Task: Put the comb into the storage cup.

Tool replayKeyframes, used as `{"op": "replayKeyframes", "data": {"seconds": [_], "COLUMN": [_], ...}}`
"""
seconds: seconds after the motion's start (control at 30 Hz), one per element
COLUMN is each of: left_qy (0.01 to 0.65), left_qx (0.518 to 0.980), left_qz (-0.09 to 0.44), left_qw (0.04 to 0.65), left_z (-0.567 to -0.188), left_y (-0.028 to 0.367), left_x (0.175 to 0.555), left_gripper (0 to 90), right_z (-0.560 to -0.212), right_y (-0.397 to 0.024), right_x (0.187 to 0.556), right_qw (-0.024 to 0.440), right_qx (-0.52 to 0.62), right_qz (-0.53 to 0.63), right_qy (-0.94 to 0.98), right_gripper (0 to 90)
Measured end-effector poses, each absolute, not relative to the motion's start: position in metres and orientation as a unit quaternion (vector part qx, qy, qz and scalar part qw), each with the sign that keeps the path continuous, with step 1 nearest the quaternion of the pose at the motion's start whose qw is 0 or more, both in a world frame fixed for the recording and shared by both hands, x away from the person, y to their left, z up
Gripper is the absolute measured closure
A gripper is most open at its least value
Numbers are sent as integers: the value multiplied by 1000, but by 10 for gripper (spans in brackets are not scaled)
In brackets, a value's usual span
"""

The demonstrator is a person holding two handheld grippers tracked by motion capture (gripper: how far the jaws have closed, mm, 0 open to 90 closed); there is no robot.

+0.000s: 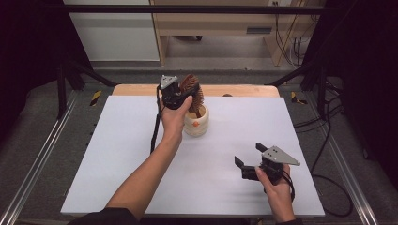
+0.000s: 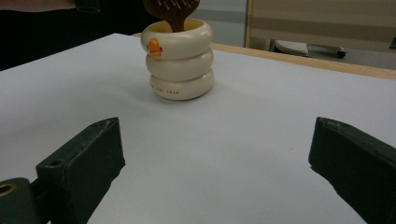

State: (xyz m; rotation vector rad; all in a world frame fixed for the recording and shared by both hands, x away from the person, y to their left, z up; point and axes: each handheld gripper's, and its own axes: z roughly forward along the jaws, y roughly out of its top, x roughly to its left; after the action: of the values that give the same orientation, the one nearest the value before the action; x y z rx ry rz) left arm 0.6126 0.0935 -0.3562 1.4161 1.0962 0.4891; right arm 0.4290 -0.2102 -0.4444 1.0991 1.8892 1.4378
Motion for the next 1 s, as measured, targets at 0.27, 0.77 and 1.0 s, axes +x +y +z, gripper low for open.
{"op": "replayKeyframes", "data": {"seconds": [0.27, 0.77, 1.0], "left_qy": [472, 472, 471], "left_qx": [612, 611, 613], "left_qz": [211, 211, 211], "left_qw": [599, 599, 599], "left_z": [-357, -358, -359], "left_y": [93, 93, 94], "left_x": [613, 613, 613], "left_gripper": [496, 495, 493], "right_z": [-445, -445, -445], "right_y": [-210, -210, -209], "right_x": [429, 429, 429], "right_qw": [259, 258, 257], "right_qx": [405, 405, 405], "right_qz": [531, 530, 530], "right_qy": [698, 699, 699], "right_gripper": [37, 37, 37]}}
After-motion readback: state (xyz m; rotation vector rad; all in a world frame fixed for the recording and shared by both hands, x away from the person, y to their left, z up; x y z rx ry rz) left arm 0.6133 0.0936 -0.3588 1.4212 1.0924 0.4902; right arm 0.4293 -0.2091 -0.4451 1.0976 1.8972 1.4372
